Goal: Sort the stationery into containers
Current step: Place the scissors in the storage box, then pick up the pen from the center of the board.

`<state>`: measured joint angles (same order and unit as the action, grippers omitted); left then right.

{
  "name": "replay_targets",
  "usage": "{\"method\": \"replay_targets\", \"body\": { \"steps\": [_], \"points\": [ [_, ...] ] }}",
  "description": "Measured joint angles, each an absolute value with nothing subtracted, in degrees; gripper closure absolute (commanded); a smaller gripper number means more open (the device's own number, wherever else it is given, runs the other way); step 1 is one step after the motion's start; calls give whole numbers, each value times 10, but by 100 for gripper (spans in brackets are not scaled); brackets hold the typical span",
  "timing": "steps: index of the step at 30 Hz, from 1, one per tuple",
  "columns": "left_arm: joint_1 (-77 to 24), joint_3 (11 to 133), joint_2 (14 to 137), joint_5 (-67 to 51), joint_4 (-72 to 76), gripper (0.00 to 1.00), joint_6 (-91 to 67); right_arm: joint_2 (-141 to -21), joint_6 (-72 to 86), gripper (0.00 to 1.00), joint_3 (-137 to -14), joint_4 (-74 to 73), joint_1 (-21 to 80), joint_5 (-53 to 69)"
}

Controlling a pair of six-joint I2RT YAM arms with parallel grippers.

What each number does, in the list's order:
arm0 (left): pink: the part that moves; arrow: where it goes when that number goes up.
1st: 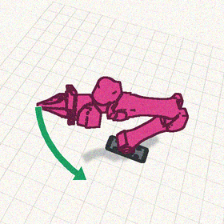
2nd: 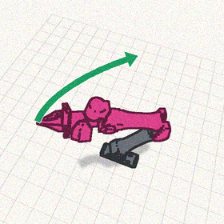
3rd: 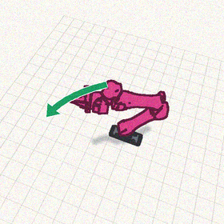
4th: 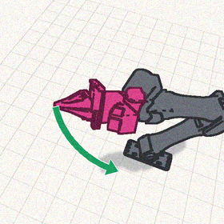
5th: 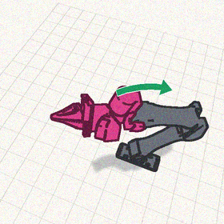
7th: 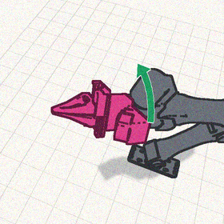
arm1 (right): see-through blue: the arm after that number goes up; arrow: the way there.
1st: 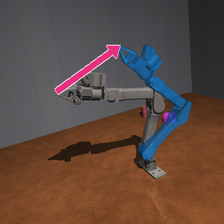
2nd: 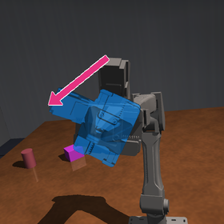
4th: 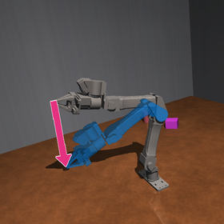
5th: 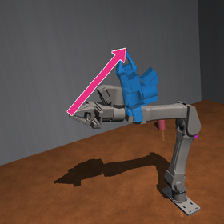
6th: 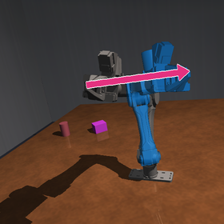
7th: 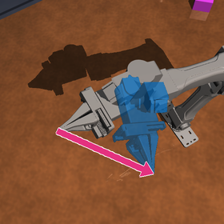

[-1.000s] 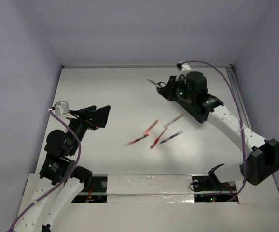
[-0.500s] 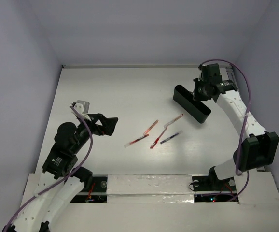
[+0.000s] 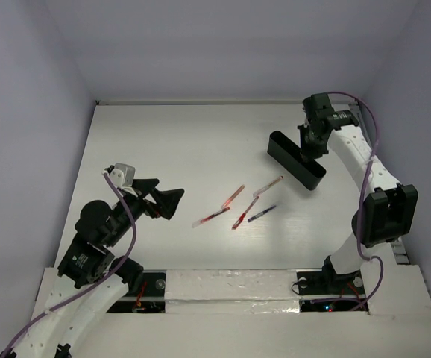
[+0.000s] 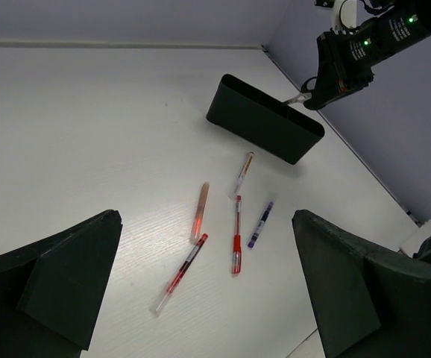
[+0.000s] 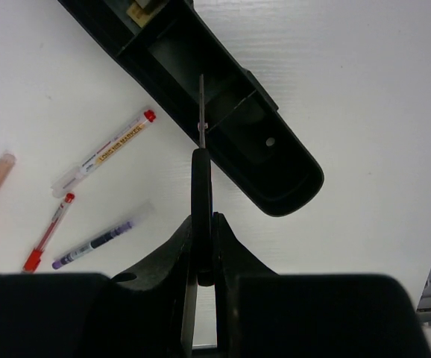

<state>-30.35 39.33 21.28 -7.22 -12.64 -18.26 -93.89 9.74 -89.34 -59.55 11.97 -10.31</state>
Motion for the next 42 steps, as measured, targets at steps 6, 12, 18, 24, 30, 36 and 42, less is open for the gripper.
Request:
{"method": "replay_targets", "body": {
  "steps": [6,12,18,24,30,36,42],
  "points": [
    [-307,393,209,-70,-127,1,-183,-978,88,100,-935,-613,117,-102],
    [-307,393,208,-67,-127,1,-183,-1024,88,93,-954,-625,116,-96],
    [-307,393,208,-62,-128,1,-183,-1033,87,60,-969,-630,116,-95],
    [-307,393,209,-59,-128,1,-183,-1033,90,52,-985,-624,116,-97],
    [-307,393,212,-59,-128,1,-183,-1007,97,50,-984,-584,125,-95],
    [-306,393,226,-57,-128,1,-183,-920,111,67,-926,-489,231,-67],
    [-296,393,232,-53,-131,1,-183,-917,156,91,-806,-380,355,-5]
  ]
}}
